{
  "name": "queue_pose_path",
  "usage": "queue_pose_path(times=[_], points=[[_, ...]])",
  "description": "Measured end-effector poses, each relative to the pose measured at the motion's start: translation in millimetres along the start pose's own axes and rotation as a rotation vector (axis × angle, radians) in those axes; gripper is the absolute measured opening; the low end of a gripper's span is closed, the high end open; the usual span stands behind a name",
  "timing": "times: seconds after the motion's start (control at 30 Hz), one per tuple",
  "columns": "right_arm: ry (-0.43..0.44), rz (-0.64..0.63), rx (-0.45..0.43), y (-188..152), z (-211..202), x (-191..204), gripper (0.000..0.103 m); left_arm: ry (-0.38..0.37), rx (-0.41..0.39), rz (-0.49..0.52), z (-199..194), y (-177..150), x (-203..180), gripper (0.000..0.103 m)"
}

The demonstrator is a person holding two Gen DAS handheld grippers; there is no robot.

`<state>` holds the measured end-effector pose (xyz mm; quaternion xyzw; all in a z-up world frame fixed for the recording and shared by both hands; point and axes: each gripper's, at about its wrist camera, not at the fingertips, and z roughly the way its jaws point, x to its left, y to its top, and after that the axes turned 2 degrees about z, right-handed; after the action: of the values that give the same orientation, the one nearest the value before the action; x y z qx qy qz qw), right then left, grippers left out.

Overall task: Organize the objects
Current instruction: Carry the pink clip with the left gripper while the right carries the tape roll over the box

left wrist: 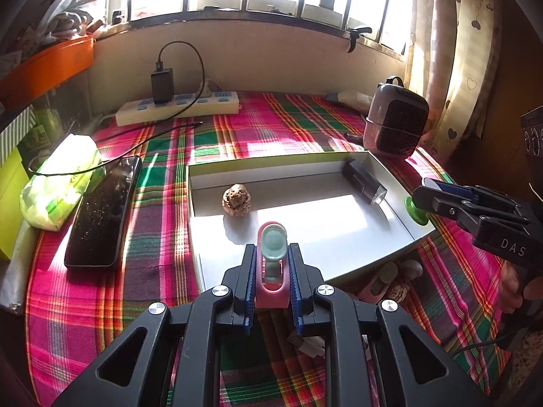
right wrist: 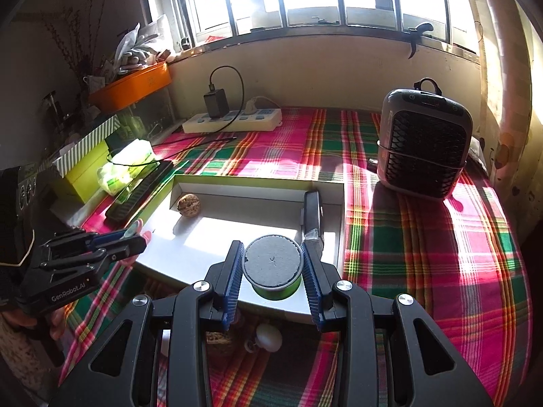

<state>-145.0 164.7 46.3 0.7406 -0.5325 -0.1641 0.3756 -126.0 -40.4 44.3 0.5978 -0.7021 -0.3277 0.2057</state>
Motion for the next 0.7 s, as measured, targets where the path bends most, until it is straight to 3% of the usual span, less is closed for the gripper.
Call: queue_pose_path(times=[0.7], points=[[0.042,0.021,0.091,40,82,8,0.035,0.025,0.054,-0.036,41,13,16,0.016]])
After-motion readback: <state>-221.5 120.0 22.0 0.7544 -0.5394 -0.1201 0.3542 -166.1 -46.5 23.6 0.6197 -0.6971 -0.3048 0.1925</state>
